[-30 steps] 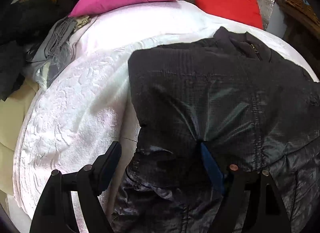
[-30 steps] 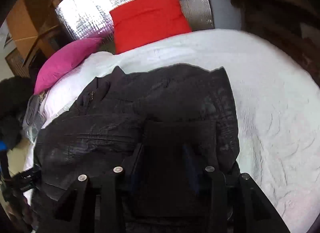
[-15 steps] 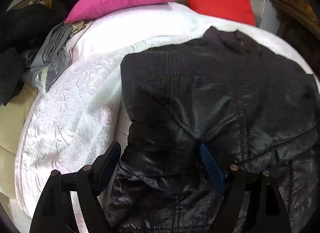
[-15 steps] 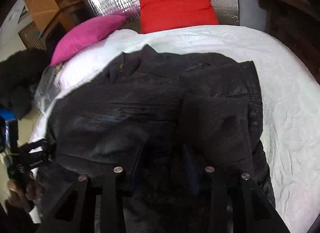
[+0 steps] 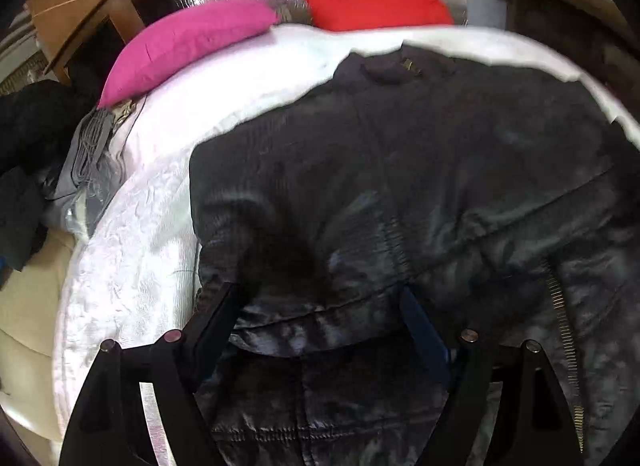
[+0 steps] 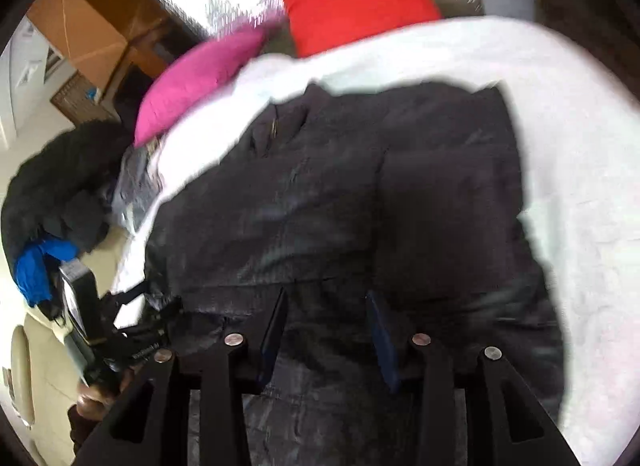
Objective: Fold large clothes
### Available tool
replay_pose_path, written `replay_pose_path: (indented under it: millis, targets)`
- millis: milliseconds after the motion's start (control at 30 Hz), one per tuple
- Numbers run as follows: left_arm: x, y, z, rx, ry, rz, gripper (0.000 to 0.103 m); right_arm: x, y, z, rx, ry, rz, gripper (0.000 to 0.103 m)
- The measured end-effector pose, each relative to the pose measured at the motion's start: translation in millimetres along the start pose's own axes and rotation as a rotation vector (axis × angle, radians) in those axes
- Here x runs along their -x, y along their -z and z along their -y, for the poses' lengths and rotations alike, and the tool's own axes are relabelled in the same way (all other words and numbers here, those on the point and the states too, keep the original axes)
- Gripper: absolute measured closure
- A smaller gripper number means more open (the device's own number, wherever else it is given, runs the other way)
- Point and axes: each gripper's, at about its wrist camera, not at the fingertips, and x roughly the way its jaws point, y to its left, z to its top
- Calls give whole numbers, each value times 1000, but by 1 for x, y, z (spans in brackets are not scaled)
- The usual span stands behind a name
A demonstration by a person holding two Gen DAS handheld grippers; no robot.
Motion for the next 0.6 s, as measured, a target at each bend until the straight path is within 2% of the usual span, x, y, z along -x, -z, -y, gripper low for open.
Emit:
replay_pose_path:
  millis: [33,100,133,233,333,500,600]
  targets:
    - [6,0,-3,14,4,16,21,12,-1,7,-11,7,35,43]
    - [20,2,-12,35,-11,60,21,37,-4,30,-78,6,121,25]
    - [26,3,-19,41,-22,81,21,44,-4,41,-115,10,147,22]
    - [31,6,-48,89,-66,120,13,54,-4,73,-221,2,170,22]
    - [14,9,-94,183,-58,87,13,39,-5,93,-270,-1,134,22]
    - [-12,22,-141,367,51,0,13,9,-6,103,-259,18,83,22]
    - [-22,24,-143,414,150,-21,13,-7,-9,106,-254,-13,71,21]
